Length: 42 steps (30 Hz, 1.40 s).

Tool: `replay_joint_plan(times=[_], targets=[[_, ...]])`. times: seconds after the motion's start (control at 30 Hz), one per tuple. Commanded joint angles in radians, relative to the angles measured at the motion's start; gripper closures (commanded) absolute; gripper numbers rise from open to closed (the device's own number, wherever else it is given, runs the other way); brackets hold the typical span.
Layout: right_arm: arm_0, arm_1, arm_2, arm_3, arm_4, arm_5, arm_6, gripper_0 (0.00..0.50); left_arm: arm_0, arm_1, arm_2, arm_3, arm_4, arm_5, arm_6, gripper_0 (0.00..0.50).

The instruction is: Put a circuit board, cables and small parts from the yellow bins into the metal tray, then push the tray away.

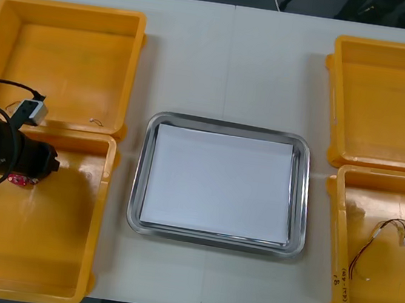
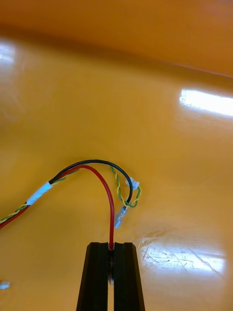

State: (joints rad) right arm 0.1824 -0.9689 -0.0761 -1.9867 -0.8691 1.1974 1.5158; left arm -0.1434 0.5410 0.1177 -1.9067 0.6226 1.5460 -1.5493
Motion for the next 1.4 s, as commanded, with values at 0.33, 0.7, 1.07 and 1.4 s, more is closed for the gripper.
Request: replay_joint_plan(times=[0.33,0.7,1.07,1.4], targets=[[0.052,-0.050,-0.192,-0.027,-0.122,0.097,0.168,0.500,-0.005,0.008,-0.015,0.015,-0.021,-0.029,-0.057,0.013],[0.147,-0.050,-0.237,-0.031,-0.133,0.091,0.213,0.500,-0.004,0.000,-0.015,0.026,-0.032,-0.033,-0.057,0.014],[0.235,-0.050,-0.238,-0.031,-0.137,0.030,0.234,0.500,-0.005,-0.001,-0.015,0.026,-0.035,-0.033,-0.057,0.459],[0.239,-0.008,-0.237,-0.029,-0.126,0.024,0.238,0.500,-0.005,-0.001,0.002,0.015,-0.021,-0.033,-0.058,0.498]])
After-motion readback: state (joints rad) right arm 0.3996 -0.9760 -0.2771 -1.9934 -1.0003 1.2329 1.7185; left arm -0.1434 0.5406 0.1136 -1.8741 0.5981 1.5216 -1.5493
